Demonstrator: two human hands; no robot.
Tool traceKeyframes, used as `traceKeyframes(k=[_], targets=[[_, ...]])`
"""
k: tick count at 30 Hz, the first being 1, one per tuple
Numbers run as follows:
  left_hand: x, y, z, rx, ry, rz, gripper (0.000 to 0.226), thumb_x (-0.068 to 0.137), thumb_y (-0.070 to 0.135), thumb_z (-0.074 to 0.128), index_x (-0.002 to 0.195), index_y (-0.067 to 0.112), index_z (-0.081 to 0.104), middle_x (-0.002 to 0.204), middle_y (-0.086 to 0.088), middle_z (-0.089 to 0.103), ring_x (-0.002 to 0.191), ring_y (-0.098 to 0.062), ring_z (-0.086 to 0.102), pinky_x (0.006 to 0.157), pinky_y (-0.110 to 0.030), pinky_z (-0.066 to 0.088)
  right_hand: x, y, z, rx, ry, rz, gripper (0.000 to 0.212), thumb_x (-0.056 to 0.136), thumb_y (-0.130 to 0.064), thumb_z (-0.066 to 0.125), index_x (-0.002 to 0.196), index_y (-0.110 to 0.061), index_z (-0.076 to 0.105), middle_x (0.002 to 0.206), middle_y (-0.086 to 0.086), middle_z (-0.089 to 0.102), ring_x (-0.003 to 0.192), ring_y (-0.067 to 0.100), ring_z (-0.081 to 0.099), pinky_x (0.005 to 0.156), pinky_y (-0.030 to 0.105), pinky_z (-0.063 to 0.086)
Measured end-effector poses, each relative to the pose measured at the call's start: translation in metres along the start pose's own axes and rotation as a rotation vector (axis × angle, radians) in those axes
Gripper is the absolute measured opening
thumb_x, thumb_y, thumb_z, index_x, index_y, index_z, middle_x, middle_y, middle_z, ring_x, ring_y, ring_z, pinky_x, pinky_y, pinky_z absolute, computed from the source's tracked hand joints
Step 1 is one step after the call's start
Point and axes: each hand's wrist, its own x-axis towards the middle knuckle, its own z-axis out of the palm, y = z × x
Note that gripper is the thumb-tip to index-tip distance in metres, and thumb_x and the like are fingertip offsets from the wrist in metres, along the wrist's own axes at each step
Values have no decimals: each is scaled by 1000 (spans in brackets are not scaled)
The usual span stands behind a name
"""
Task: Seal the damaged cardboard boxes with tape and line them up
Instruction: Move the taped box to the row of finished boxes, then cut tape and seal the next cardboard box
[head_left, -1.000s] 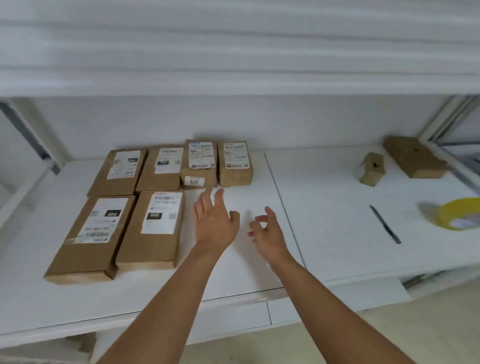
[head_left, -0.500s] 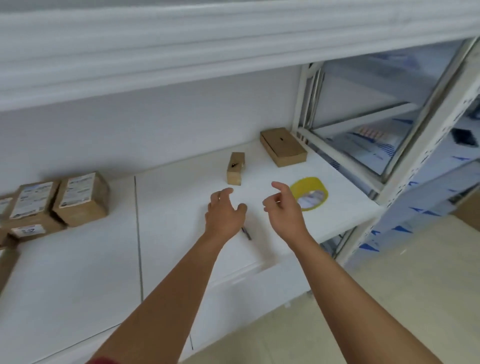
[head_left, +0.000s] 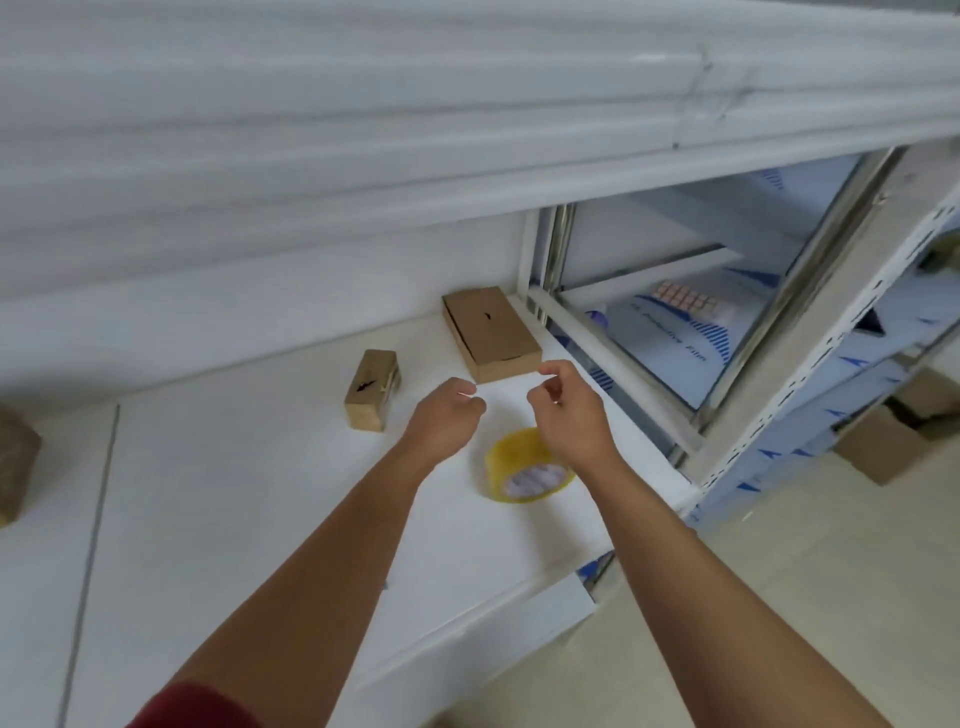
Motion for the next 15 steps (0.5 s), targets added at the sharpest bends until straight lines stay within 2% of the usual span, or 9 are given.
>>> traceKeyframes(k=[2,6,8,10,12,14,15], targets=[[20,6,7,19,-44,2,30,95,29,55,124,25,57,111,7,55,95,-13,53,77,-24,38,24,13,-6,-45,-39,51,29,94,-23,54,122,-19,56,99,-2,62,91,16,59,78,28,42],[47,6,11,45,-74,-69,31,94,29,58,124,22,59,107,5,59,90,-12,57,69,-23,41,65,41,-3,-110,-121,165,33,93,-29,56,124,-17,55,119,6,60,105,23,59,92,35,46],[55,-2,12,12,-52,-142,29,93,27,60,121,22,60,110,0,62,95,-17,60,77,-26,45,84,51,5,-167,-204,190,38,93,-31,56,128,-16,52,128,10,52,115,27,55,98,39,46],[62,-7,15,-105,-62,-229,36,93,23,61,129,20,57,112,-6,62,101,-22,60,89,-31,46,106,55,14,-173,-270,188,45,94,-33,56,134,-13,46,135,14,44,118,31,53,100,45,47],[66,-7,19,-242,-79,-308,53,96,18,59,145,19,42,133,-13,56,124,-32,53,107,-39,40,125,55,21,-75,-274,236,56,96,-30,55,144,-11,34,145,17,36,125,32,47,102,43,44],[74,-2,24,-289,-58,-332,67,97,19,58,155,22,24,154,-10,38,140,-34,39,115,-44,31,139,53,27,78,-285,310,77,94,-28,57,156,-13,13,159,11,23,139,30,35,107,41,37],[77,-1,29,-287,-44,-336,74,96,23,59,157,24,17,158,-7,32,142,-33,35,117,-44,29,143,55,28,143,-313,341,85,94,-28,58,158,-16,4,162,6,18,142,28,31,110,42,35]])
